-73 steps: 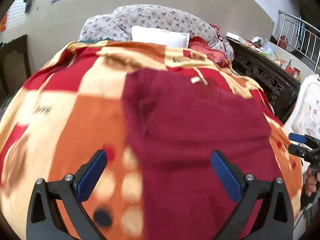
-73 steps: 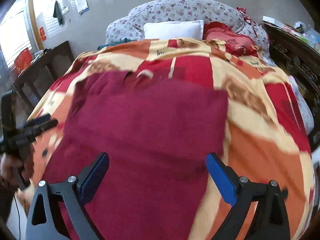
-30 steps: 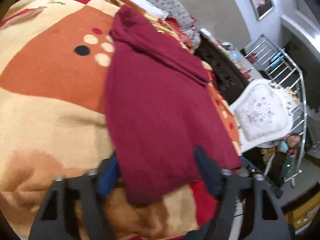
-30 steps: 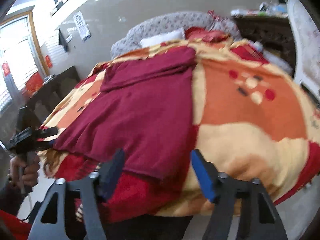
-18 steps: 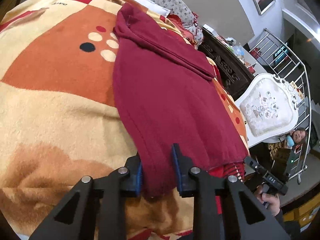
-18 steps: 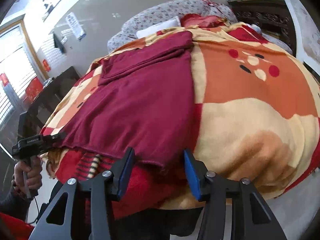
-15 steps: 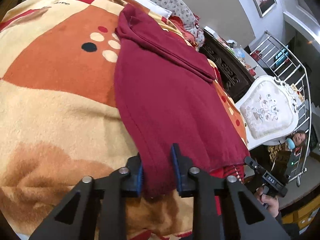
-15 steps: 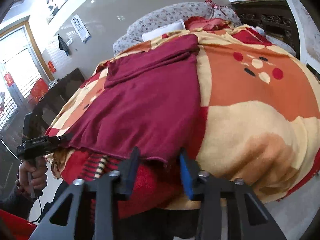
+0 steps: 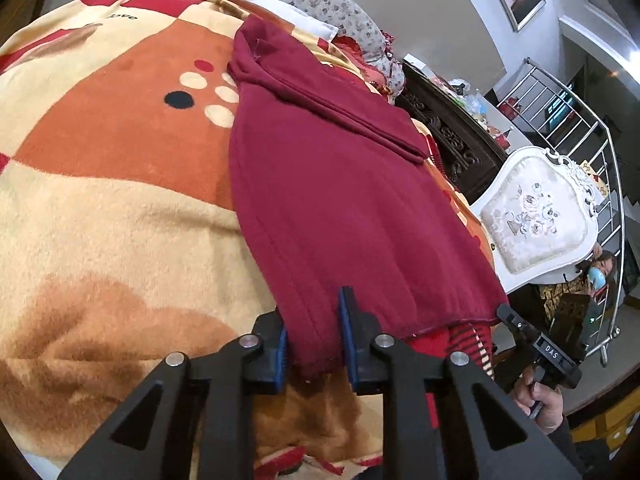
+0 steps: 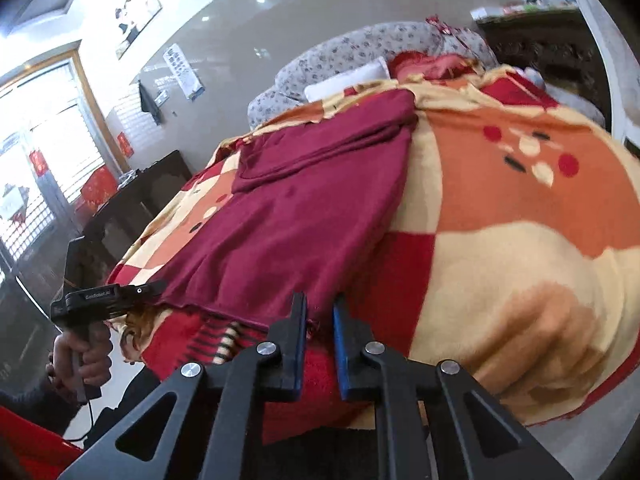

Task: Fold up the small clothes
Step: 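Lift the hem with both grippers and fold it toward the collar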

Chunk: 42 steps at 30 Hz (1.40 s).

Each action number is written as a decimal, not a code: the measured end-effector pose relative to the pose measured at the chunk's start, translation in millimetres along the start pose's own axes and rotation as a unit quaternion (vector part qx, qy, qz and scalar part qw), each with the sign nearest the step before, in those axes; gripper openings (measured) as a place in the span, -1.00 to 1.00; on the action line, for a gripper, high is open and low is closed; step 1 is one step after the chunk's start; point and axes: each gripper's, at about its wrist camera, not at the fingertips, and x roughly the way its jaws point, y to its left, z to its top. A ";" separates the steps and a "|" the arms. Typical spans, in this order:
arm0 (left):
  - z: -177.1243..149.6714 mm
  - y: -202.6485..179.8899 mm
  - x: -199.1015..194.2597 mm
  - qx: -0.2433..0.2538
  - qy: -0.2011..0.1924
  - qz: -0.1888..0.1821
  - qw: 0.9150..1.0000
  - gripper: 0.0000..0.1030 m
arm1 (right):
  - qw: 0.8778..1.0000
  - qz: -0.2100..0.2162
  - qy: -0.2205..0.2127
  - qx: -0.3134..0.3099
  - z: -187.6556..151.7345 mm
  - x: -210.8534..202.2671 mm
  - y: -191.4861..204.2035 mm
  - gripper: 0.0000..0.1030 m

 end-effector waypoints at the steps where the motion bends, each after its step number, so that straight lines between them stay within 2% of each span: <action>1: -0.2 -0.2 -0.2 -0.002 0.001 -0.003 1.000 -0.57 | 1.000 0.002 0.001 0.006 -0.8 0.6 -1.1 -0.68; 3: -0.3 0.9 -0.6 -0.007 0.001 -0.008 1.000 -0.56 | 1.000 -0.002 0.001 0.025 -1.0 0.7 -5.2 -0.55; 6: 0.5 3.3 -0.6 -0.018 0.000 -0.010 1.000 -0.61 | 0.999 0.000 0.004 0.039 -1.7 -0.1 -10.9 -0.55; 7: 2.0 4.2 -0.9 -0.022 0.000 -0.008 1.000 -0.82 | 0.999 0.004 0.007 0.039 -1.5 -0.2 -11.3 -0.66; 9: 7.8 3.4 -5.2 -0.019 -0.006 -0.007 1.000 -0.85 | 0.999 0.017 0.003 0.027 2.8 -4.1 -7.4 -0.84; 11: 18.2 -3.3 -15.1 -0.007 -0.029 -0.011 0.999 -0.86 | 1.000 0.025 -0.019 0.001 16.9 -13.9 3.2 -0.86; 15: 63.5 -7.5 -32.4 -0.018 -0.088 -0.026 0.996 -0.86 | 0.997 0.020 -0.062 -0.032 59.9 -25.7 14.7 -0.88; 18: 103.2 -6.7 -25.5 -0.038 -0.112 -0.026 0.993 -0.86 | 0.996 0.020 -0.080 -0.035 99.8 -18.3 16.7 -0.88; 22: 162.6 -5.2 2.6 -0.053 -0.119 0.002 0.991 -0.86 | 0.997 0.018 -0.073 -0.030 150.6 14.7 17.0 -0.88; 26: 230.5 -3.1 36.1 -0.055 -0.122 0.030 0.991 -0.86 | 0.998 0.004 -0.058 -0.002 216.1 68.8 2.2 -0.88; 28: 265.5 -4.5 53.1 -0.037 -0.122 0.050 0.991 -0.86 | 0.999 -0.010 -0.053 0.001 241.6 93.4 -3.1 -0.88; 32: 313.0 0.8 86.9 -0.026 -0.123 0.092 0.988 -0.86 | 0.999 -0.040 -0.035 0.012 276.8 142.7 -17.5 -0.88; 37: 346.9 9.9 131.8 -0.024 -0.098 0.118 0.988 -0.86 | 0.997 -0.077 -0.015 0.015 299.5 199.7 -35.3 -0.88; 42: 356.0 11.4 160.0 -0.019 -0.089 0.123 0.988 -0.80 | 0.995 -0.099 -0.014 0.025 314.9 225.7 -52.4 -0.88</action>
